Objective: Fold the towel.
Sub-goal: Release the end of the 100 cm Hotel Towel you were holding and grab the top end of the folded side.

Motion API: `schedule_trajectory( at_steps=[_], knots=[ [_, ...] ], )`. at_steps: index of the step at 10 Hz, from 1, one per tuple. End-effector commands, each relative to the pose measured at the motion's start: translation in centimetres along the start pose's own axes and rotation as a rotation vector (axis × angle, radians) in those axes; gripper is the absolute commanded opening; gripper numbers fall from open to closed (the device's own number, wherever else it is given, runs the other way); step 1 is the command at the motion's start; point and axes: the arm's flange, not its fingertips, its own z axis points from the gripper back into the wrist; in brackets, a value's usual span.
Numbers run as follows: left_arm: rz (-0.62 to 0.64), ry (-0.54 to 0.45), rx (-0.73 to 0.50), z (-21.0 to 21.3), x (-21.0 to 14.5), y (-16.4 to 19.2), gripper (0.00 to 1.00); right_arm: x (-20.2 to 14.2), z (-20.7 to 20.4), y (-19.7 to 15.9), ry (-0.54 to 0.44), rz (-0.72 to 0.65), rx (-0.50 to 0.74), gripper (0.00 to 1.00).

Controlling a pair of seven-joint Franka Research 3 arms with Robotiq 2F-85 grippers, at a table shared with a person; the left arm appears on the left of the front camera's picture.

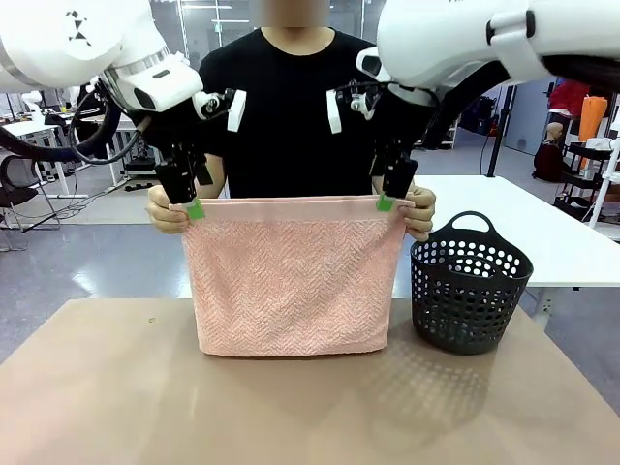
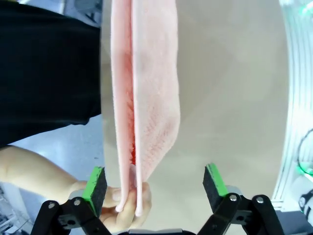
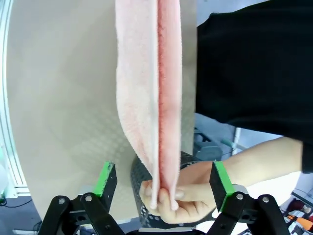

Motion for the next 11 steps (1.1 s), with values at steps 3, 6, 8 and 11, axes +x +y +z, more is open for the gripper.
schedule_trajectory(
  at_steps=[3,6,8,11],
  knots=[
    [0.025,0.016,0.069,1.6,0.5,-0.3,1.0,0.4,1.5,0.5,-0.007,0.069,-0.048,1.0],
    [-0.004,0.04,0.038,1.2,0.7,0.7,1.0,0.8,0.7,-0.3,-0.003,0.066,0.027,1.0],
    [-0.006,0.066,-0.002,-0.5,0.3,2.1,1.0,0.7,-1.0,-1.4,0.021,0.065,0.063,1.0],
    [0.036,0.079,-0.07,-3.6,-1.3,3.0,1.0,0.9,-4.3,-1.8,0.025,0.035,0.111,1.0]
  ],
)
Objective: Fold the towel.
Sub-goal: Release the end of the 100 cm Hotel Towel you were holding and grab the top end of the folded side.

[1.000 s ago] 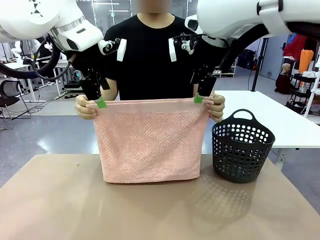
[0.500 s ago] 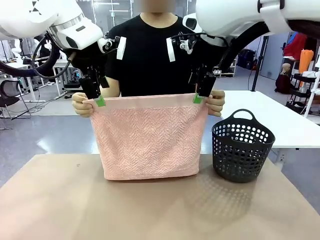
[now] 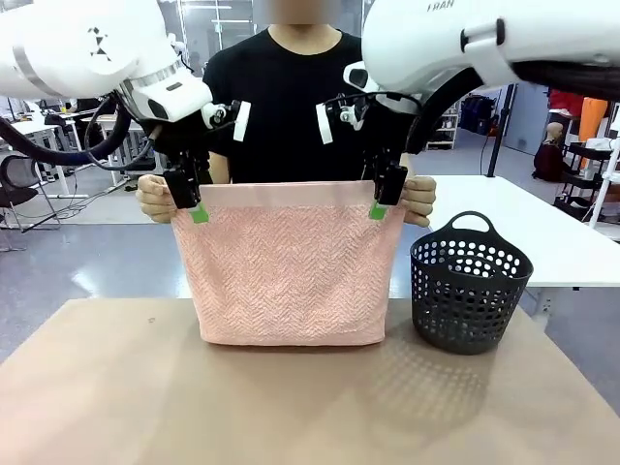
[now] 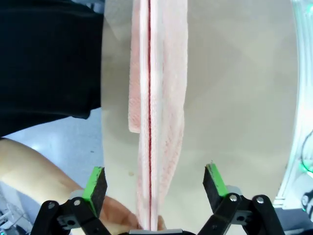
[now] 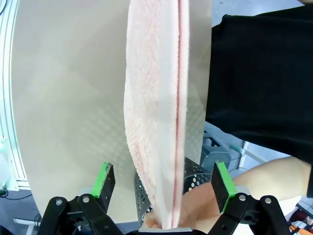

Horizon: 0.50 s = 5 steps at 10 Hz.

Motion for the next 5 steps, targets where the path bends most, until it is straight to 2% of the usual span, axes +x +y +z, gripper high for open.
schedule_trajectory(
  at_steps=[1,2,3,4,5],
  knots=[
    [0.042,0.039,-0.044,-0.36,-0.7,0.58,1.0,0.18,-0.69,-0.52,0.014,0.004,0.02,1.0],
    [0.072,0.036,-0.054,-0.64,-1.0,0.6,0.4,0.09,-0.9,-0.5,0.014,-0.008,0.027,1.0],
    [0.065,0.041,-0.054,-0.78,-1.13,0.48,0.4,-0.07,-0.89,-0.47,0.015,-0.016,0.027,0.41],
    [0.062,0.031,-0.053,-0.76,-1.15,0.37,0.0,-0.14,-0.82,-0.42,0.014,-0.017,0.021,0.4],
    [0.055,0.028,-0.051,-0.64,-1.08,0.23,0.38,-0.17,-0.87,-0.39,0.019,-0.015,0.019,0.0]
  ],
)
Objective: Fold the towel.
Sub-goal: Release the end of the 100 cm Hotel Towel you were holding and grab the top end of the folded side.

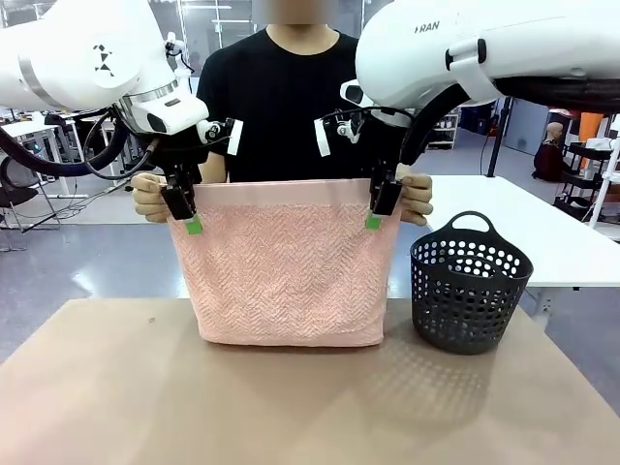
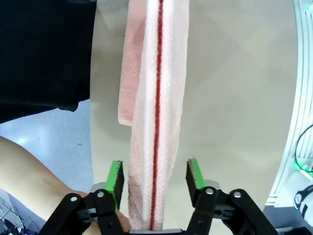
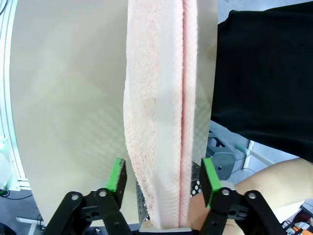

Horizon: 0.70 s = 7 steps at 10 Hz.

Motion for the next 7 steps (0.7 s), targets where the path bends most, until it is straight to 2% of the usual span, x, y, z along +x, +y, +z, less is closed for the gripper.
schedule_trajectory(
  at_steps=[1,2,4,5,7],
  knots=[
    [0.01,0.004,-0.01,0.6,0.2,-0.3,0.0,-0.2,0.4,0.0,0.015,-0.01,-0.002,0.35],
    [0.01,0.002,-0.01,0.6,0.2,-0.4,0.0,-0.4,0.5,0.0,0.007,-0.016,-0.001,0.0],
    [0.017,-0.014,-0.012,1.2,0.1,-0.3,0.0,-0.6,0.9,-0.1,-0.006,-0.013,0.006,0.0],
    [0.022,-0.031,-0.009,1.7,0.0,-0.2,0.0,-0.4,1.2,-0.2,0.028,-0.012,-0.039,0.0],
    [0.034,-0.04,-0.013,2.2,-0.3,-0.1,0.0,-0.4,1.6,-0.3,-0.007,-0.009,-0.017,0.0]
  ],
)
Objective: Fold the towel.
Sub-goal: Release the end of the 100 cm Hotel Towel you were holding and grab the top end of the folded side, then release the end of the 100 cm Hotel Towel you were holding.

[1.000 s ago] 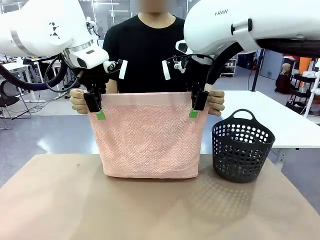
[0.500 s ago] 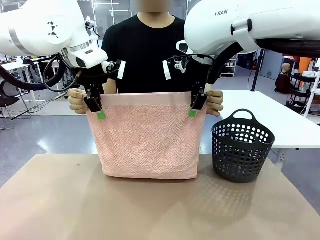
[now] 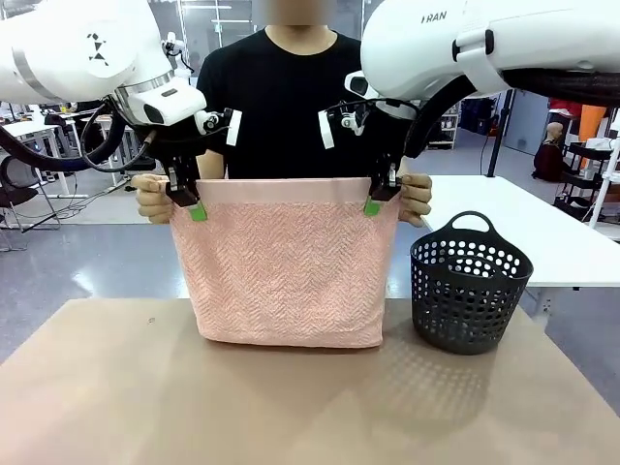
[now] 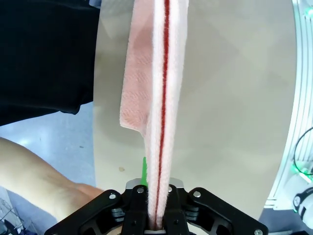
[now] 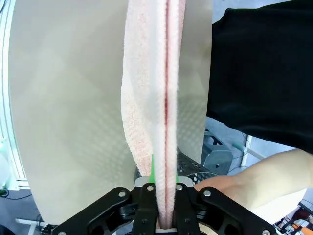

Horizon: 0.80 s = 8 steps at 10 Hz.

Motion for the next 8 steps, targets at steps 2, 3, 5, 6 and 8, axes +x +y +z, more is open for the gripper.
schedule_trajectory(
  at_steps=[2,3,5,6,8],
  knots=[
    [0.046,-0.018,-0.004,0.8,-0.6,-0.2,0.0,-0.6,0.3,-0.3,-0.03,-0.017,0.012,0.0],
    [0.004,-0.004,-0.001,0.2,0.0,0.0,0.0,-1.1,-0.4,-0.2,-0.041,-0.039,0.024,0.0],
    [0.004,-0.004,-0.001,0.2,0.0,0.0,0.0,-0.1,0.1,-0.1,-0.008,-0.007,0.001,0.0],
    [0.004,-0.004,-0.001,0.2,0.0,0.0,0.0,-0.1,0.1,-0.1,-0.008,-0.007,0.001,0.0],
    [0.004,-0.004,-0.001,0.2,0.0,0.0,0.0,-0.1,0.1,-0.1,-0.008,-0.007,0.001,0.0]
  ],
)
